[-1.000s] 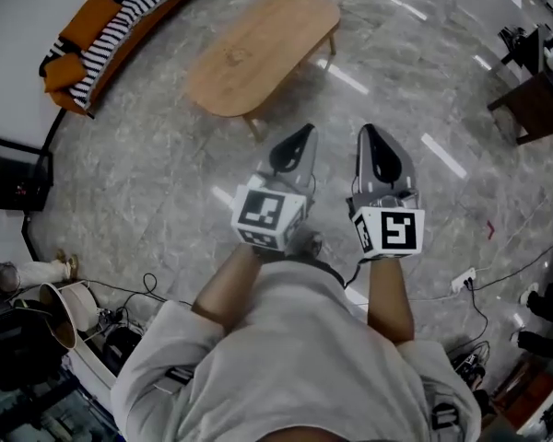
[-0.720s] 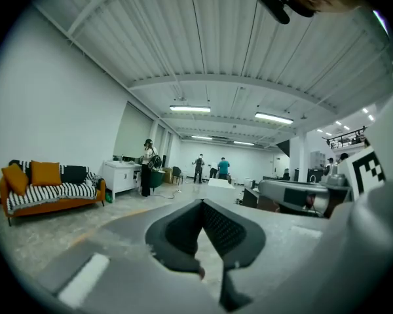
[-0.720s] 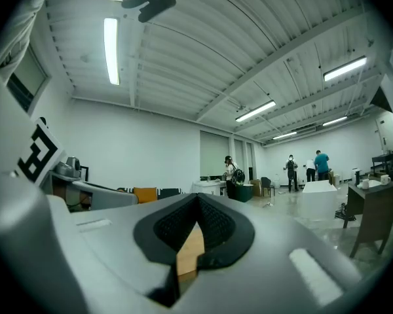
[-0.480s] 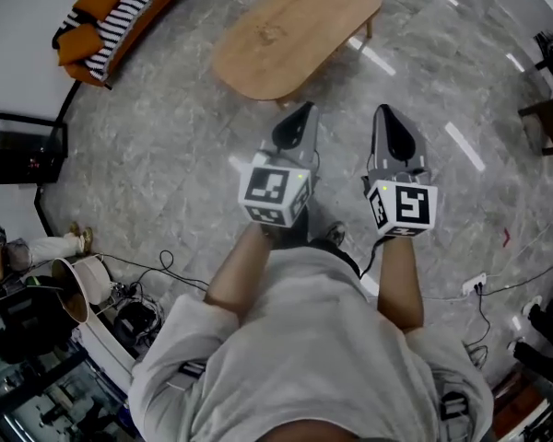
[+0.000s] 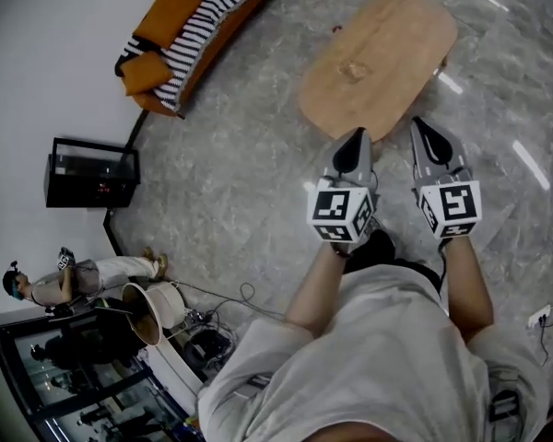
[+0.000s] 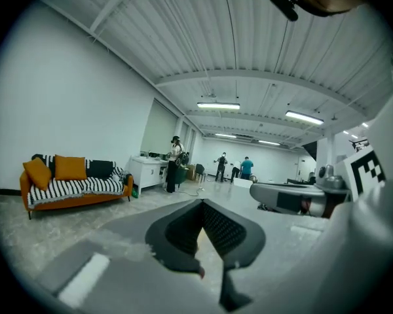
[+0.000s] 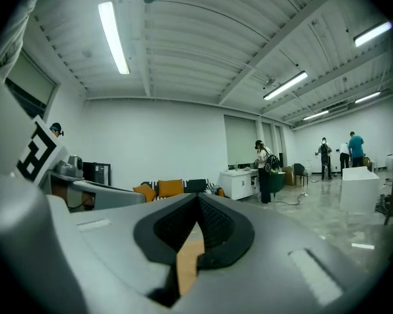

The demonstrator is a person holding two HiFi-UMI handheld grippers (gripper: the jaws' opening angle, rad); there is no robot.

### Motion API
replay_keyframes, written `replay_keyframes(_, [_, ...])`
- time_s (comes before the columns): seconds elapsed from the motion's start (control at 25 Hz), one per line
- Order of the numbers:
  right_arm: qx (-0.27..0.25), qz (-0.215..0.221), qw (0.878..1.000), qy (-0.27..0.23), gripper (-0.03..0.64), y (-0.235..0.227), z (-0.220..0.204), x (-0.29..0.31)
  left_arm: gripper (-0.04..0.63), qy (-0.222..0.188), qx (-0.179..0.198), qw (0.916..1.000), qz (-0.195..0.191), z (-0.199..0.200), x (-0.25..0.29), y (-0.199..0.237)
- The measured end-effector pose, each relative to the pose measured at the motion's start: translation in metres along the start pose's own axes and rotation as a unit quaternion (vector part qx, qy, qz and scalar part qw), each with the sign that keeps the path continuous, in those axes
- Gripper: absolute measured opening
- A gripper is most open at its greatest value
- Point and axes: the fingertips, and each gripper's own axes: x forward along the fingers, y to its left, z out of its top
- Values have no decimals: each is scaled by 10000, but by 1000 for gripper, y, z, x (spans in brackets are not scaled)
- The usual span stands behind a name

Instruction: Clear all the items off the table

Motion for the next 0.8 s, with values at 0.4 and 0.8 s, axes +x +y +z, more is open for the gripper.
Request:
replay_keyframes(0.4, [-17, 205, 9998, -38, 6, 14, -4, 79, 20, 81, 35, 9995, 288, 2, 30, 73])
replay_keyframes(0.8, [289, 438, 9983, 253, 6, -20, -51, 172, 20, 532, 111, 9978, 384, -21, 116, 111])
